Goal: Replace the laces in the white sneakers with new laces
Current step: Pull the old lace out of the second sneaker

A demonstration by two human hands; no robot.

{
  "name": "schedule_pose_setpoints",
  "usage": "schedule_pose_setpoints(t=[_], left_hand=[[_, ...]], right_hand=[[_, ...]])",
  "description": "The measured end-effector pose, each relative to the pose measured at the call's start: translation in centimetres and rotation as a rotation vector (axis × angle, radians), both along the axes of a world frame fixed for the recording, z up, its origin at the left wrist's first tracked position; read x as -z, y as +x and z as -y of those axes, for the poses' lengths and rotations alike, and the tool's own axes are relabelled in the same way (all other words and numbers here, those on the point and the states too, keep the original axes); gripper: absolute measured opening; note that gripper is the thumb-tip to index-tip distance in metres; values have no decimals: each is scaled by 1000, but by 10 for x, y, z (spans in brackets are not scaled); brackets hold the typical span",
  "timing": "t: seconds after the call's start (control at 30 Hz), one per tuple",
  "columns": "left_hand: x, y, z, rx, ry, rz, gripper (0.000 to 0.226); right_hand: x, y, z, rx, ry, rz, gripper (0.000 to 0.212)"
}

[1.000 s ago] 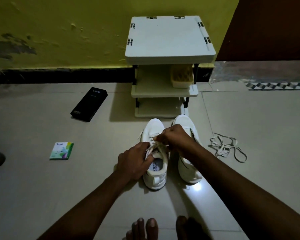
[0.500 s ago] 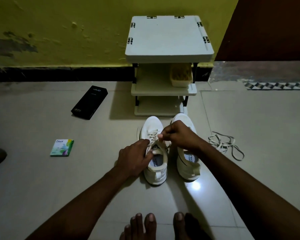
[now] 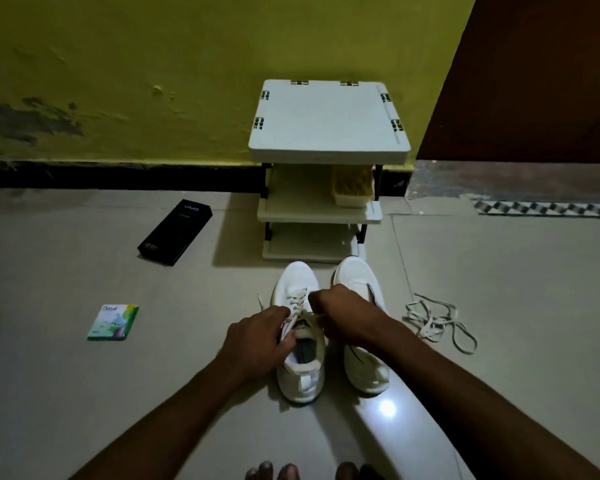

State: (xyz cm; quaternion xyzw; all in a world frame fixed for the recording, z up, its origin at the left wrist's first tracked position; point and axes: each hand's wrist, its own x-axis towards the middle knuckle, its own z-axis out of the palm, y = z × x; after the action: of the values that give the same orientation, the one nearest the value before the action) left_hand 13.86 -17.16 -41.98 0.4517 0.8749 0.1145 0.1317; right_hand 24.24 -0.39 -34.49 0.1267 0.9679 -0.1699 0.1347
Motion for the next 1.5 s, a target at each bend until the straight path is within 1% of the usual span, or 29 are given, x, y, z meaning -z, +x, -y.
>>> schedule_pose_setpoints(t=[0.03, 0.1, 0.17, 0.2, 0.23, 0.27, 0.3, 0.33, 0.4, 0.43, 0.47, 0.5, 0.53, 0.6, 0.63, 0.67, 0.73, 0.8, 0.83, 0.9, 0.97, 1.07, 1.17, 1.23, 1.27, 1.33, 1.43, 1.47, 1.5], left_hand=[[0, 0, 0, 2, 9, -3, 46], [0, 0, 0, 10, 26, 0, 42], [2, 0, 0, 15, 45, 4, 32], [2, 0, 1, 16, 52, 5, 28], [3, -1, 1, 16, 61, 7, 25], [4, -1, 2, 18, 66, 6, 24], [6, -1, 3, 19, 68, 2, 25], [6, -1, 3, 18, 64, -5, 27], [6, -2, 3, 14, 56, -10, 32], [6, -2, 3, 8, 55, -9, 34], [7, -2, 4, 4, 50, -8, 36], [7, -1, 4, 1, 51, -8, 37], [8, 0, 4, -3, 53, -5, 37], [7, 1, 3, -13, 68, 1, 36], [7, 1, 3, -13, 72, 2, 34], [6, 1, 2, -13, 74, 9, 33], [5, 2, 1, -11, 71, 33, 29], [3, 2, 1, -10, 76, 36, 28], [3, 2, 2, -10, 75, 35, 27], [3, 1, 2, -5, 66, 45, 26], [3, 0, 2, 10, 67, 42, 26], [5, 0, 2, 4, 94, 25, 26], [7, 0, 1, -2, 97, 37, 31], [6, 0, 2, 0, 103, 37, 32], [7, 0, 3, 4, 102, 38, 33], [6, 0, 3, 7, 96, 41, 34], [6, -1, 5, 11, 85, 43, 33], [6, -2, 5, 12, 83, 40, 31], [7, -1, 6, 11, 82, 41, 30]], right_hand=[[-3, -1, 1, -37, 66, 1, 16], [-7, -1, 1, -40, 117, -78, 1], [0, 0, -2, 1, 142, -251, 21], [4, 0, -1, 60, 117, -381, 25], [10, -1, 1, 151, 72, -531, 22], [13, -3, 4, 280, -43, -696, 14], [12, -4, 8, 460, -235, -830, 7], [10, -7, 9, 653, -464, -909, 6], [5, -13, 5, 1012, -971, -947, 14], [4, -15, 3, 1131, -1200, -923, 20], [3, -15, 2, 1190, -1325, -886, 25], [6, -14, -1, 1178, -1282, -853, 28], [11, -11, -4, 1070, -1064, -810, 30], [20, -4, -9, 665, -486, -691, 28], [21, -2, -9, 460, -311, -623, 22], [20, -3, -9, 272, -239, -528, 16], [20, -8, -8, -24, -91, -287, 15], [19, -14, -7, -201, 113, -102, 10], [19, -16, -6, -260, 171, -74, 7], [14, -19, -5, -336, 202, -107, 8], [5, -18, -7, -240, 124, -269, 9], [1, -10, -6, 155, -85, -542, 21], [5, -3, 1, 497, -222, -650, 35], [6, -2, 0, 663, -426, -689, 38], [7, -2, -2, 715, -553, -721, 41], [5, -3, -2, 796, -719, -784, 41], [-12, -3, -13, 1052, -923, -922, 24], [-20, -2, -23, 1078, -927, -982, 23], [-25, -1, -32, 1028, -852, -1011, 25]])
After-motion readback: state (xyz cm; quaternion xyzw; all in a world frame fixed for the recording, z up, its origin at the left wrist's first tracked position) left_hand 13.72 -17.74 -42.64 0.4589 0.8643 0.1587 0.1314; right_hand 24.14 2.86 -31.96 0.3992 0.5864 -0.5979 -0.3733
